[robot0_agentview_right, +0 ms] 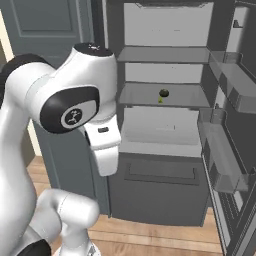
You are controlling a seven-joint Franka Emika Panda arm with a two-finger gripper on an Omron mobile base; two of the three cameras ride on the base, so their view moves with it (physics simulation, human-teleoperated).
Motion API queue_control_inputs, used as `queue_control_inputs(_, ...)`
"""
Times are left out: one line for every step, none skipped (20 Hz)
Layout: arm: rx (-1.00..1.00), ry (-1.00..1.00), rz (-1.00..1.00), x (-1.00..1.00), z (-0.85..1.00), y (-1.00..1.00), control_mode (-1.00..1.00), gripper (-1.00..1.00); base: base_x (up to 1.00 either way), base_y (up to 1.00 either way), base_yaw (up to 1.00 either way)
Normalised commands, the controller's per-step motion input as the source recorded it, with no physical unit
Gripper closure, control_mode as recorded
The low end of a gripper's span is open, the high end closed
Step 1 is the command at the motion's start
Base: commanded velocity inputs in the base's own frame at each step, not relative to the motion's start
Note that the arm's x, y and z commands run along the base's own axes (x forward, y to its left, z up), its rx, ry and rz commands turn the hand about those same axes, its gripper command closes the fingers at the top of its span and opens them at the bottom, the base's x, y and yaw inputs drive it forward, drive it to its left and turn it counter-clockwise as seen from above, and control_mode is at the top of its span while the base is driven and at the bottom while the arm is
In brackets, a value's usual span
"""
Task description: Take the lemon wedge from the fridge and place it on the plate with fish on the dining counter.
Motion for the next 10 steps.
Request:
queue_control_inputs(-0.37,0.00,0.09,0.33,-0.59,0.54,-1.00,-1.00,0.00,0.00,0.00)
queue_control_inputs(-0.44,-0.01,0.16,0.29,-0.73,0.63,-1.00,-1.00,0.00,0.00,0.00)
queue_control_inputs(-0.43,-0.09,0.20,0.17,-0.79,0.56,-1.00,-1.00,0.00,0.00,0.00)
queue_control_inputs(-0.43,-0.20,0.22,0.08,-0.78,0.47,-1.00,-1.00,0.00,0.00,0.00)
queue_control_inputs(-0.41,-0.32,0.23,0.04,-0.79,0.36,-1.00,-1.00,0.00,0.00,0.00)
queue_control_inputs(-0.36,-0.40,0.21,0.03,-0.82,0.27,-1.00,-1.00,0.00,0.00,0.00)
queue_control_inputs(-0.28,-0.47,0.22,0.00,-0.86,0.14,-1.00,-1.00,0.00,0.00,0.00)
queue_control_inputs(-0.21,-0.42,0.23,0.00,-0.88,0.05,-1.00,-1.00,0.00,0.00,0.00)
queue_control_inputs(-0.17,-0.38,0.22,0.00,-0.91,0.05,-1.00,-1.00,0.00,0.00,0.00)
queue_control_inputs(-0.17,-0.38,0.22,0.00,-0.84,0.10,-1.00,-1.00,0.00,0.00,0.00)
